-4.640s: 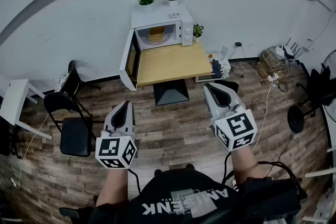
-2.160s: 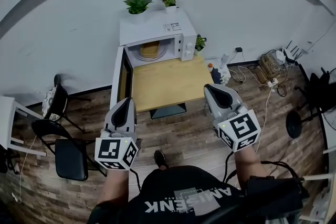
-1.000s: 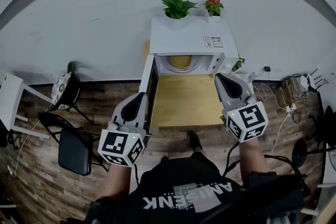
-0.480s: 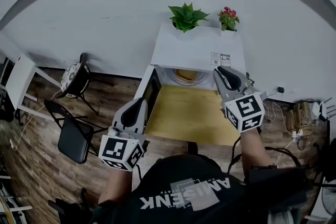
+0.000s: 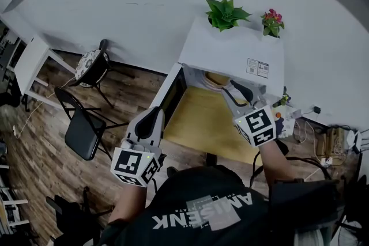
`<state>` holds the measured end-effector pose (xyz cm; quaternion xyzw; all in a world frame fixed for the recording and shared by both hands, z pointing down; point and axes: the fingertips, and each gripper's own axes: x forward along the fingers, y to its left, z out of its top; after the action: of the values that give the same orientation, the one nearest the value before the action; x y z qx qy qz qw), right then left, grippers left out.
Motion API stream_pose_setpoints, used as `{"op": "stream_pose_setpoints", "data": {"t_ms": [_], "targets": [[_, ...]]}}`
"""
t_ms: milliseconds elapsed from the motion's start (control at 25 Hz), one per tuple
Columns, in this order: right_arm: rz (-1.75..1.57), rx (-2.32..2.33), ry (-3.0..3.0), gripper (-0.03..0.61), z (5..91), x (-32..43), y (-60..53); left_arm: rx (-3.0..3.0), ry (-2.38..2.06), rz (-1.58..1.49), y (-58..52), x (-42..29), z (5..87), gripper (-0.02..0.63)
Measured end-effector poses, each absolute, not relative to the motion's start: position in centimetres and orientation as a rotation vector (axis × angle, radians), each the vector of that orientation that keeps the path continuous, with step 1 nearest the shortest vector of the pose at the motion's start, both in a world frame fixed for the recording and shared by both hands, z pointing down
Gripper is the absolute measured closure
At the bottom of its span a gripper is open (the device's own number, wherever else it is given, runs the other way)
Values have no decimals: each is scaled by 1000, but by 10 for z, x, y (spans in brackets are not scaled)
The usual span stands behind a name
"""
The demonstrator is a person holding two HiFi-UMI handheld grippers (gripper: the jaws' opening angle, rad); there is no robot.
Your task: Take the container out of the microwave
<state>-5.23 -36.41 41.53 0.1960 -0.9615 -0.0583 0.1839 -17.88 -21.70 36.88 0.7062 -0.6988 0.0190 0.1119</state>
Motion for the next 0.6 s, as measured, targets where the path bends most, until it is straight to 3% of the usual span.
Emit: {"op": "stream_pose_setpoints", "data": {"t_ms": [320,600], "targets": [[-173,309,-2638,416,481,-87,-343,1975,-2119,72,-200,-187,382,611],[-225,294,-2575,411,518,-107,-360,1874,-2233,55,-190,-205,378,611]]}}
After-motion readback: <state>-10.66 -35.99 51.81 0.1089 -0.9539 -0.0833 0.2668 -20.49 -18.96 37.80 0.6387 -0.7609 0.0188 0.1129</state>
